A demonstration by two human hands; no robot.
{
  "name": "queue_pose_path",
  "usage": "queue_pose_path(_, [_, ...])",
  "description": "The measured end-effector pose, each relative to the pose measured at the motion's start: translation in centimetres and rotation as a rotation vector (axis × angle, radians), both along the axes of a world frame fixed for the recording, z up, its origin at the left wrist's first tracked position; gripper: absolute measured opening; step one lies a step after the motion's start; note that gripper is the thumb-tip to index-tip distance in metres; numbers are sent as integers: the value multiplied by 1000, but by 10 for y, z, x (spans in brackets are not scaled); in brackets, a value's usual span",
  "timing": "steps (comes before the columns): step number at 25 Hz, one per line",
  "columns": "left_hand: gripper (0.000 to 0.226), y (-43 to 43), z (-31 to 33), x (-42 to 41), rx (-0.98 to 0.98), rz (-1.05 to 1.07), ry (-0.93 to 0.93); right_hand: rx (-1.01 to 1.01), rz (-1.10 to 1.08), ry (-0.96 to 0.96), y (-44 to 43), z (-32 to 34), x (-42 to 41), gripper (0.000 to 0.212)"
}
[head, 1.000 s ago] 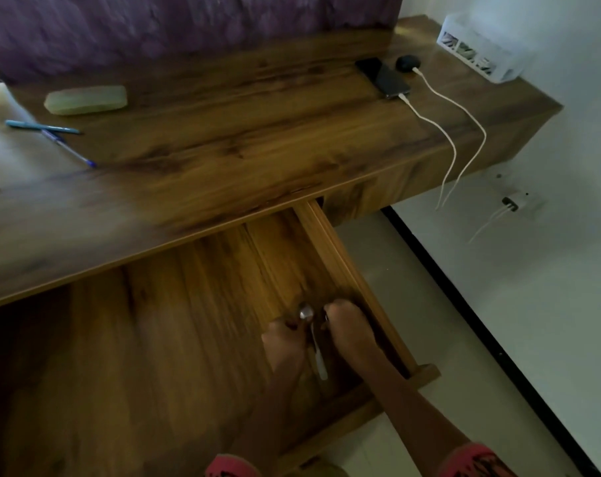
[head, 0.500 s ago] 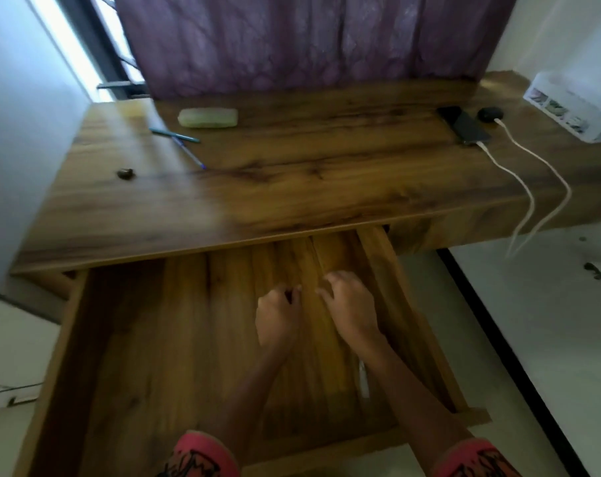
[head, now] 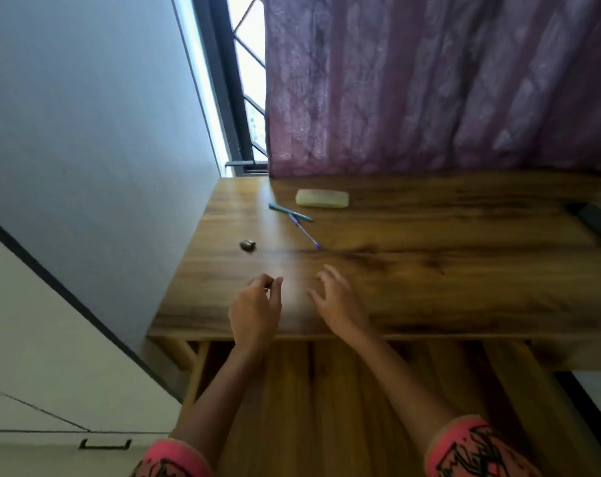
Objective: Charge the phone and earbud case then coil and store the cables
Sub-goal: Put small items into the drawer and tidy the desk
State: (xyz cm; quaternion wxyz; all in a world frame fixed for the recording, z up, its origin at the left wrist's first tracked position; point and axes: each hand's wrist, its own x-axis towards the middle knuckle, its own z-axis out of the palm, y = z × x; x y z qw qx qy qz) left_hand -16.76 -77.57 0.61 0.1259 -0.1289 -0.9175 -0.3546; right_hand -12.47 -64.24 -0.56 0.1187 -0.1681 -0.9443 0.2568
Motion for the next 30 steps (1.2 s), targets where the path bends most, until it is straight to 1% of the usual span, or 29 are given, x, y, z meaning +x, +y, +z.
queue_pose_path(2, [28, -13, -8, -47, -43, -40, -14, -19, -8, -32, -2, -9, -42, 44])
queue_pose_path(4, [36, -18, -16, -80, -87, -57, -45, -9, -29, -63, 2, -16, -72, 47])
queue_pose_path(8, [54, -17, -41, -136, -122, -75, -156, 110, -104, -154, 13, -32, -131, 55])
queue_pose_path(9, [60, -15, -46, -147, -149, -74, -171, 150, -142, -172, 16, -36, -143, 54])
queue_pose_path(11, [68, -11, -52, -163, -185, -66, -157, 277, -187, -186, 19, -39, -158, 42])
queue_pose_path(13, [68, -6, -54, -175, -156, -45, -139, 363, -198, -177, 22, -36, -166, 29])
queue_pose_path(15, [59, -1, -59, -184, -165, -44, -113, 378, -204, -175, 23, -33, -171, 24])
queue_pose_path(17, [46, 1, -64, -189, -177, -54, -100, 405, -207, -177, 22, -31, -169, 23])
queue_pose_path(20, [37, -2, -67, -185, -79, -47, -87, 379, -205, -176, 14, -26, -161, 22])
queue_pose_path(23, [38, -8, -69, -174, -21, -63, -74, 308, -193, -183, 5, -15, -142, 19])
queue_pose_path(25, [42, -13, -72, -160, 19, -100, -98, 260, -200, -195, -1, -9, -118, 18])
queue_pose_path(28, [44, -22, -71, -118, 170, -154, -159, 203, -221, -172, -14, -10, -71, 19])
queue_pose_path(30, [43, -27, -67, -76, 274, -149, -197, 162, -242, -152, -22, -15, -35, 17])
